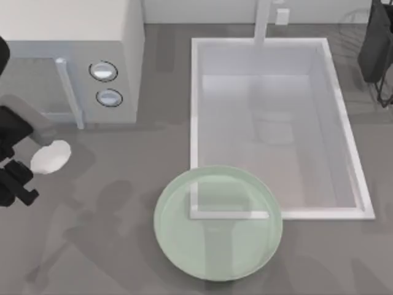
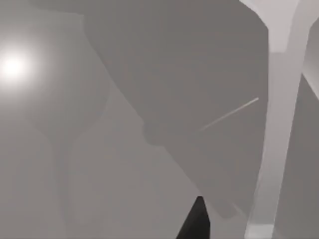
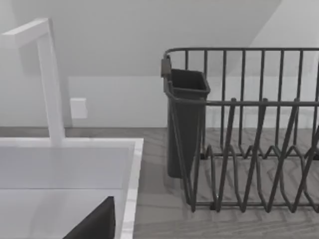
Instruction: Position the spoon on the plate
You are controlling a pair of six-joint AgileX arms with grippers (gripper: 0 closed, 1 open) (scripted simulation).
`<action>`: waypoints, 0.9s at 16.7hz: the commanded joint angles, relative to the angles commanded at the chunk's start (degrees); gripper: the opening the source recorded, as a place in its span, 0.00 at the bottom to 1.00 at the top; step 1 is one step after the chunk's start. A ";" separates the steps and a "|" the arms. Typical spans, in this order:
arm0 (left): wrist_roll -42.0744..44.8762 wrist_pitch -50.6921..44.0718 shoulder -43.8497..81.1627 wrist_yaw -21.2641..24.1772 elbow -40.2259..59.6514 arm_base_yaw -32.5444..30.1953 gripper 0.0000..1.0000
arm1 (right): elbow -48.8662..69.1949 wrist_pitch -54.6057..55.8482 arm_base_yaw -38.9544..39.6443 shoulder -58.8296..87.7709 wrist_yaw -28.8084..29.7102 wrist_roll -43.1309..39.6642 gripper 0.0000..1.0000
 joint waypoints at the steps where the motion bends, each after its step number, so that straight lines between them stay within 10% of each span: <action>1: 5.80 -0.35 1.74 -0.69 1.42 -2.21 0.00 | 0.00 0.00 0.00 0.00 0.00 0.00 1.00; 15: 124.12 -6.46 27.31 -1.58 19.66 -32.54 0.00 | 0.00 0.00 0.00 0.00 0.00 0.00 1.00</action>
